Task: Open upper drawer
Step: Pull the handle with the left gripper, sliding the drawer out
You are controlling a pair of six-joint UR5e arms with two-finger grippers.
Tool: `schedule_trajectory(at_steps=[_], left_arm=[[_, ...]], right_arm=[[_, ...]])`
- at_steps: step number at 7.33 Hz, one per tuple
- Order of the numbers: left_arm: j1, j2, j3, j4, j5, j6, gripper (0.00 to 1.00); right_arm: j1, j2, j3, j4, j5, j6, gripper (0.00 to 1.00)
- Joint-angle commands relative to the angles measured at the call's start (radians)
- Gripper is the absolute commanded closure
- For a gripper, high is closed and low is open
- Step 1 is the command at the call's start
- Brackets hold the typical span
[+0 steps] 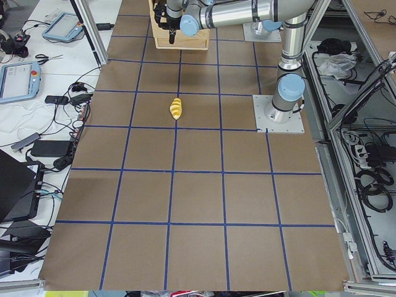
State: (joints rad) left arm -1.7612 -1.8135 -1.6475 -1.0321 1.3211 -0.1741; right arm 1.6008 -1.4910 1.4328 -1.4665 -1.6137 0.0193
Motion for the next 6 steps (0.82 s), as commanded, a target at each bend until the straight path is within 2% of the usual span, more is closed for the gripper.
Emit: schedule_trajectory(at_steps=[1,6], left_arm=[[0.040,0.026,-0.020,-0.002,0.001,0.036,0.00],[0.063,0.043,-0.052,-0.002,0.007,0.105,0.00]], right_arm=[[-0.001,0.000,0.000,0.000,0.000,0.001,0.00],[0.001,0.000,0.000,0.000,0.000,0.001,0.00]])
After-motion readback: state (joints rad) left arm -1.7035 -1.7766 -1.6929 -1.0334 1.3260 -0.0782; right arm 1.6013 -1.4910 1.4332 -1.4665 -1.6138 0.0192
